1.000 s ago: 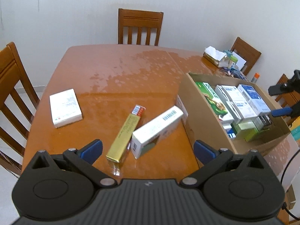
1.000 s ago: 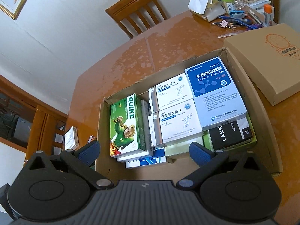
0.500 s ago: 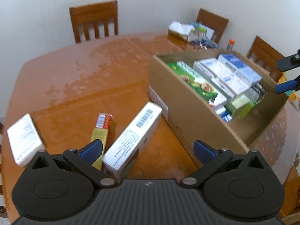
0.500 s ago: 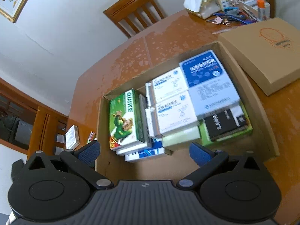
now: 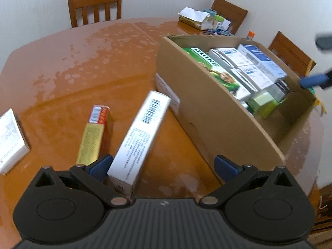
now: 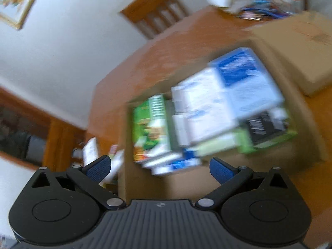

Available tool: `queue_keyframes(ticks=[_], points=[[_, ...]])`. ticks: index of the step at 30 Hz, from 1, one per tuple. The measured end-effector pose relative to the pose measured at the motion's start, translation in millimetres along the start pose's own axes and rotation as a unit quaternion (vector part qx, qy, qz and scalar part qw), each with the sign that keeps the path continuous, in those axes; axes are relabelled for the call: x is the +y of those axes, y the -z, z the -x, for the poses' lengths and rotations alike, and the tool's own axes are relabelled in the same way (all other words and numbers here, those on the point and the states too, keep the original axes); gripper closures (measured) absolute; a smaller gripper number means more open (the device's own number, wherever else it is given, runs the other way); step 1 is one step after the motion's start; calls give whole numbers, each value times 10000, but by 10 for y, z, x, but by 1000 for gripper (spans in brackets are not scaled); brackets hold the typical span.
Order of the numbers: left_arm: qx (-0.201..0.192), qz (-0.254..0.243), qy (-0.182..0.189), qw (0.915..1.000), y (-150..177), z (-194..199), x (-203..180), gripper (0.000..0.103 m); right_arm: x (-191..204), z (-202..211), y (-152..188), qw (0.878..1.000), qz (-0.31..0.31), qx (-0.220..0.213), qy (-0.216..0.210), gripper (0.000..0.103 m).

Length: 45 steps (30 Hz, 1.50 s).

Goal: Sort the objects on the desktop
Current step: 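Move the right gripper down to the upright white-teal box by the gold box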

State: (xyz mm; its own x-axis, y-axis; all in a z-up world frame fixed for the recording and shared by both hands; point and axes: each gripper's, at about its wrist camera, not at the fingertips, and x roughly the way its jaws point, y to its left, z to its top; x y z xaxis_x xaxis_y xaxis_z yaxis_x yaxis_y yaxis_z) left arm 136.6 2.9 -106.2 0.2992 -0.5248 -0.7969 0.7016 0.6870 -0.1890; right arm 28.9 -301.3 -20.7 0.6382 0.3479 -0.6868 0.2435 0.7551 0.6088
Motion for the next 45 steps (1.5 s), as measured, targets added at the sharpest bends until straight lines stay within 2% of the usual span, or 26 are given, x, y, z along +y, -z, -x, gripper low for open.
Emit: queue_keyframes(ticks=[6, 12, 17, 20, 23, 29, 35, 38, 43, 45], points=[[-52, 170, 233, 9996, 90, 34, -43, 0, 639, -505, -139, 9921, 461, 572, -1014, 0], [-138, 338, 384, 9986, 184, 98, -87, 0, 1232, -1008, -51, 9841, 1047, 1012, -1013, 0], [-233, 417, 252, 9985, 286, 196, -99, 0, 1560, -1214, 139, 9740, 1454, 1317, -1135, 0], [-433, 315, 194, 9984, 264, 241, -121, 0, 1546, -1237, 168, 9749, 1371, 1336, -1138, 0], [-650, 192, 150, 9976, 231, 284, -146, 0, 1434, -1174, 117, 9801, 1169, 1167, -1104, 0], [-463, 183, 267, 9984, 114, 144, -130, 0, 1164, -1003, -21, 9881, 712, 828, -1080, 0], [-410, 301, 379, 9980, 150, 134, -132, 0, 1115, -992, 12, 9888, 645, 859, -1036, 0], [-643, 289, 315, 9970, 211, 275, -185, 0, 1129, -1004, 32, 9886, 668, 886, -1017, 0], [-743, -21, 701, 9948, 145, 408, -263, 0, 1115, -949, 10, 9899, 640, 795, -980, 0], [-697, -233, 677, 9950, 128, 368, -326, 0, 1092, -925, 3, 9907, 612, 755, -952, 0]])
